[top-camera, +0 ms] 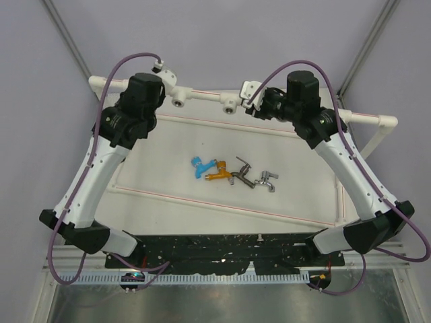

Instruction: Install the water faucets

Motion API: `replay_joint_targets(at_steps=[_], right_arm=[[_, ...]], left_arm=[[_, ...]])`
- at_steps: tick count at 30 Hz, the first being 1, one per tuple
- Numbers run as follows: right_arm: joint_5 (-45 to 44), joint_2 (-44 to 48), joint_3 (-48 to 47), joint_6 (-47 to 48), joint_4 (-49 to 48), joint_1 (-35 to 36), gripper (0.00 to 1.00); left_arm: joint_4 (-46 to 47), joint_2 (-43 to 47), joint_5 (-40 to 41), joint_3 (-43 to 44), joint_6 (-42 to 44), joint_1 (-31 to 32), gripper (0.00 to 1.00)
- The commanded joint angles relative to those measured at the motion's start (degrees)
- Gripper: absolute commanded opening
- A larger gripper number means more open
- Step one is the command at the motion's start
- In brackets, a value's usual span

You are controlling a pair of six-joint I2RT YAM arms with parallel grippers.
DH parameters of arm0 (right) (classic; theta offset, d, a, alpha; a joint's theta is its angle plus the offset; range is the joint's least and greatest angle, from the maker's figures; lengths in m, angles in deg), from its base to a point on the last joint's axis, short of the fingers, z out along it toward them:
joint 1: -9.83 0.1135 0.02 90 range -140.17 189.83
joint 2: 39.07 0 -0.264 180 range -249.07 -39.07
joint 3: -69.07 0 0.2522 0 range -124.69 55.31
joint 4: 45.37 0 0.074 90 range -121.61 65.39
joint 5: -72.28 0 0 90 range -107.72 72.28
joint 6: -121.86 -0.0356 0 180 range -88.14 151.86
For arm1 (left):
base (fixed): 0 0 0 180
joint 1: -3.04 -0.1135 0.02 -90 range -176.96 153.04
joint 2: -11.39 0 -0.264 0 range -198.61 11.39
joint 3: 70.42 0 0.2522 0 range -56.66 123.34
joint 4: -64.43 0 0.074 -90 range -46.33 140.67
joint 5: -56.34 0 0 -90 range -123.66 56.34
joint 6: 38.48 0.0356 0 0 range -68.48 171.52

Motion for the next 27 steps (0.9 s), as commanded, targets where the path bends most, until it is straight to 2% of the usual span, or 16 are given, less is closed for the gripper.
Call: replay_joint_targets(at_steps=[1, 4, 8, 10, 13, 16, 19, 23, 27], right_arm=[[4.49, -4.55, 2.33, -6.84, 2.74, 1.69, 0.05], [4.4, -4.55, 2.33, -6.75, 2.82, 1.69, 0.05], [4.49, -4.55, 2.25, -6.75, 2.82, 1.69, 0.05], [4.67, -4.72, 2.25, -6.75, 2.82, 1.69, 0.05], [4.76, -4.81, 2.07, -6.84, 2.82, 1.6, 0.05], [4.76, -4.81, 2.07, -6.84, 2.82, 1.69, 0.05], [4.67, -4.73, 2.07, -6.84, 2.82, 1.69, 0.05], [5.02, -4.46, 2.16, -6.93, 2.82, 1.69, 0.05], [4.93, -4.03, 2.51, -6.84, 2.74, 1.69, 0.05]], left_arm=[[-6.64, -6.12, -13.15, -4.98, 2.16, 10.62, 0.1], [-4.62, -5.33, -11.75, -4.81, 3.66, 13.43, 0.2], [0.12, -1.82, -7.1, -1.82, 2.08, 13.97, 0.48], [4.07, 0.72, -4.55, -1.47, 2.52, 13.88, 0.66], [6.81, 3.98, -3.22, -1.99, 4.63, 13.88, 0.82], [5.5, 4.87, -1.91, -0.68, 3.5, 13.88, 0.89], [4.88, 4.78, 2.74, -0.33, 1.39, 13.18, 0.91], [-1.51, 2.41, 5.05, 4.85, -8.61, 7.74, 0.92], [-1.54, 1.97, 6.88, 4.34, -10.66, 4.31, 0.91]])
